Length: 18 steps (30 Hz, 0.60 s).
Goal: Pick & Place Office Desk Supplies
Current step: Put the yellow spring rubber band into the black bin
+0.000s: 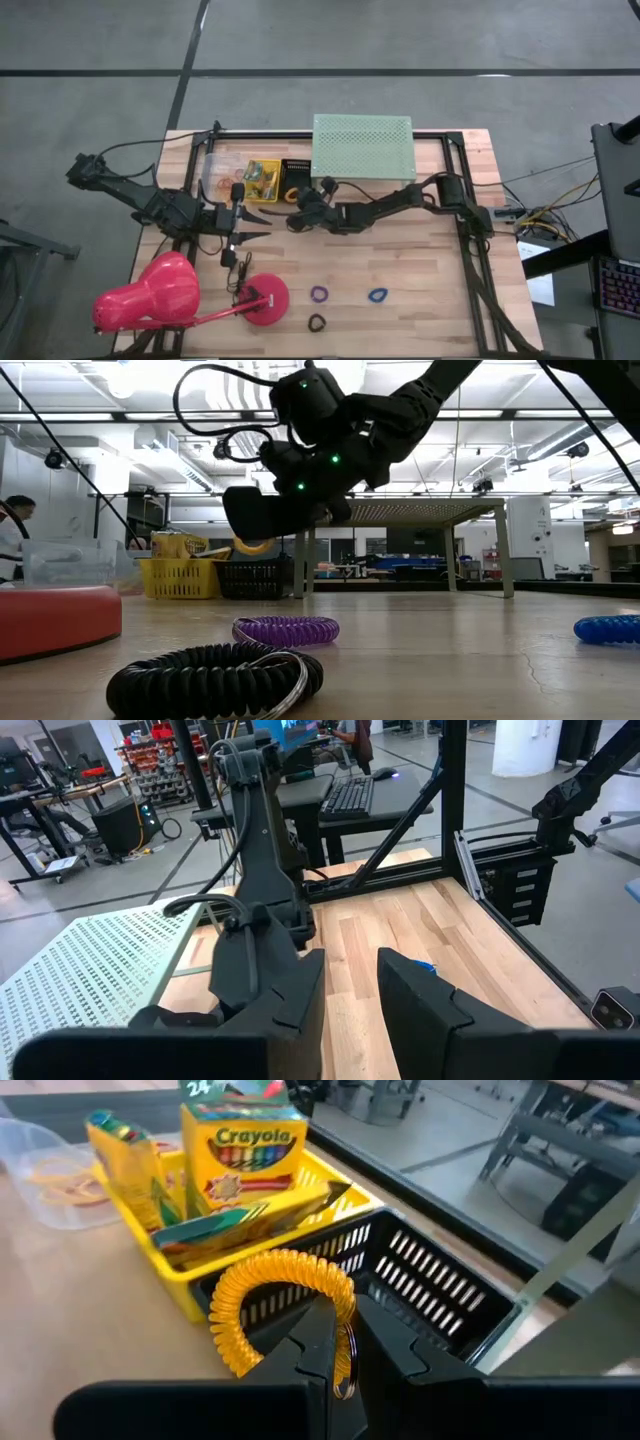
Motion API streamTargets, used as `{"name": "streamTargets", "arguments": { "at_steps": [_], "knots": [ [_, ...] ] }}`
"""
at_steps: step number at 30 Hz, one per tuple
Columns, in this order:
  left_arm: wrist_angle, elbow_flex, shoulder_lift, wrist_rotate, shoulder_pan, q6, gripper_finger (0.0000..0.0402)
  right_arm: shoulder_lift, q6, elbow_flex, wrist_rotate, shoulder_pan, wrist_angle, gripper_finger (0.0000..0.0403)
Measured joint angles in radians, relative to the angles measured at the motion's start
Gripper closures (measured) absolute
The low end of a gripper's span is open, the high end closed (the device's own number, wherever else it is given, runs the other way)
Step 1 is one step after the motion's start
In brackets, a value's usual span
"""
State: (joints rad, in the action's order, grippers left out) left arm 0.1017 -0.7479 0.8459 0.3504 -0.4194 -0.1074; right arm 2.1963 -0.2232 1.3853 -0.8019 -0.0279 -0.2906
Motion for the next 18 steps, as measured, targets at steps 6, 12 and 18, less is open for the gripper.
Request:
{"name": "streamTargets", "arguments": {
  "at_steps": [6, 12, 18],
  "knots": [
    [0.0, 0.0, 0.0, 0.0, 0.0, 0.0, 0.0303, 0.0, -0.006, 0.0, 0.05, 0.003, 0.004, 0.038],
    [0.0, 0.0, 0.0, 0.0, 0.0, 0.0, 0.0303, 0.0, -0.004, 0.0, 0.077, 0.007, 0.039, 0.038],
    [0.002, 0.0, 0.0, 0.0, 0.0, 0.0, 0.0303, 0.0, 0.001, 0.0, 0.076, 0.013, 0.05, 0.038]
  ]
}}
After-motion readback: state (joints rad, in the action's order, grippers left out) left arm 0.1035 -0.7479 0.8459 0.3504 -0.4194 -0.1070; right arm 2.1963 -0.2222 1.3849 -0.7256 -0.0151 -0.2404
